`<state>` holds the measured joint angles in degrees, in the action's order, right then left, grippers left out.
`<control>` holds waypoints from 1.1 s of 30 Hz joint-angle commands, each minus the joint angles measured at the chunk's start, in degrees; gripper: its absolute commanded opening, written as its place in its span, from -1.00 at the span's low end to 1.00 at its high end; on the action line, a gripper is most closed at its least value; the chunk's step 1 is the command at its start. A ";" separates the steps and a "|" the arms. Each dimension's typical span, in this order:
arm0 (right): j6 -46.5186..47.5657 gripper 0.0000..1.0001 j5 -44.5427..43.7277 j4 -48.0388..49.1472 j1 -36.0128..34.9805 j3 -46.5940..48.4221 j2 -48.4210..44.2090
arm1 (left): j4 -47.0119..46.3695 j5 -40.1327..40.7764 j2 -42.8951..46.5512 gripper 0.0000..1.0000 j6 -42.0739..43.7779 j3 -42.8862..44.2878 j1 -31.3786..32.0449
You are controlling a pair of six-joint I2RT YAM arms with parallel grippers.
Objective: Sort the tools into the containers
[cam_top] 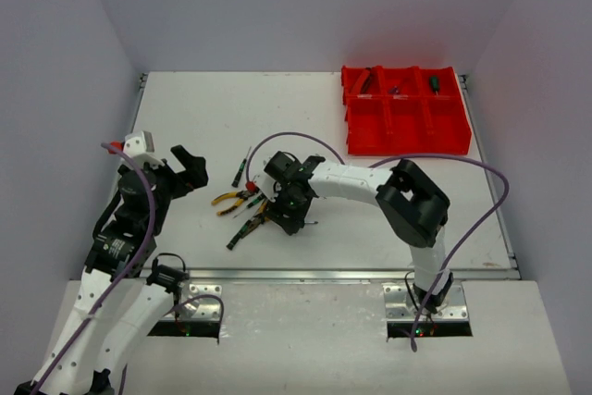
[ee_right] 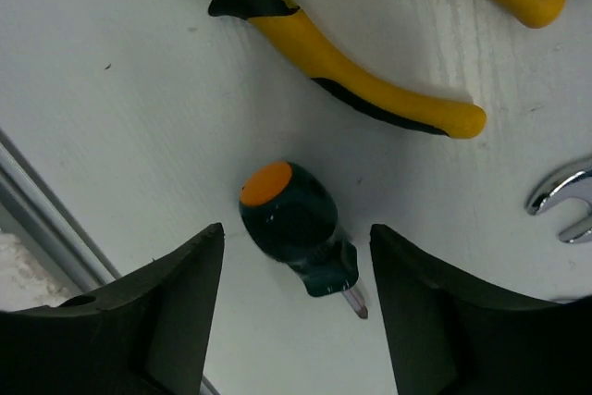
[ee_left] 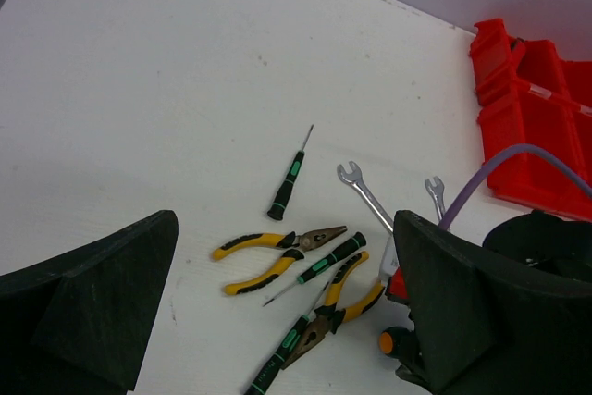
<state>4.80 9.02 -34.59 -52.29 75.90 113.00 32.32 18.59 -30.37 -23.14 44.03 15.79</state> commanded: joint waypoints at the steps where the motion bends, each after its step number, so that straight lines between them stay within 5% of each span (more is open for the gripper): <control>1: 0.03 0.14 -3.36 4.27 -0.53 1.98 2.85 | -3.02 -1.45 -0.25 1.00 0.61 0.41 0.50; 11: -3.52 -1.00 -7.14 8.49 -0.78 -2.82 -4.92 | -3.49 -2.80 -0.71 1.00 0.99 0.27 0.47; 17: -7.92 -1.00 -12.89 13.41 4.30 -4.36 -16.26 | -3.70 -3.73 -1.19 1.00 1.16 0.27 0.47; 24: -16.87 -0.99 -13.66 13.19 29.13 7.20 -14.84 | -3.89 -4.04 -0.22 1.00 1.28 0.00 0.53; 27: -18.34 -0.94 -24.70 14.14 39.83 19.44 -7.36 | -4.05 -4.80 -0.28 1.00 1.40 0.06 0.47; 33: -17.90 -0.99 -33.60 15.80 49.54 44.04 12.29 | -4.39 -5.73 0.60 1.00 1.54 -0.14 0.85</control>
<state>-11.90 -15.96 -20.21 -5.40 106.50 115.04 31.07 14.12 -30.81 -22.52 44.02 15.83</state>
